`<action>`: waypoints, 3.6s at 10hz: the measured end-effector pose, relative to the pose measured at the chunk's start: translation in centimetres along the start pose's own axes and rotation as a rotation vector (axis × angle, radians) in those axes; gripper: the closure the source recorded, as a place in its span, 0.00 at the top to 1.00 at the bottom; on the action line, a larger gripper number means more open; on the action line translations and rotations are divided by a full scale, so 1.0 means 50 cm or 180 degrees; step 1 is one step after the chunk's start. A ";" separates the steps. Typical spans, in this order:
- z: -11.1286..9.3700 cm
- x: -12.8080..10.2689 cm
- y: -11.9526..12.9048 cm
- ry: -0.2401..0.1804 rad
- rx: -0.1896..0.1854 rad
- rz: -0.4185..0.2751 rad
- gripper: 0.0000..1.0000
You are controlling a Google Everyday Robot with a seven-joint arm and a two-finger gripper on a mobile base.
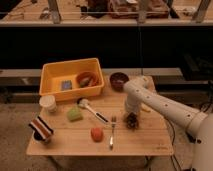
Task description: Place grapes in paper cup
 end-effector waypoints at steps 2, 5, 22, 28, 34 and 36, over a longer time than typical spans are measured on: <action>0.001 0.002 -0.006 -0.0008 0.0005 -0.0038 0.22; -0.007 0.003 0.005 0.0003 0.0015 -0.0013 0.07; -0.399 0.229 -0.479 0.0816 0.0416 -0.1455 0.07; -0.495 0.194 -0.526 0.0945 0.0551 -0.1798 0.07; -0.502 0.195 -0.534 0.1045 0.0611 -0.1858 0.07; -0.544 0.200 -0.580 0.1440 0.0855 -0.1922 0.07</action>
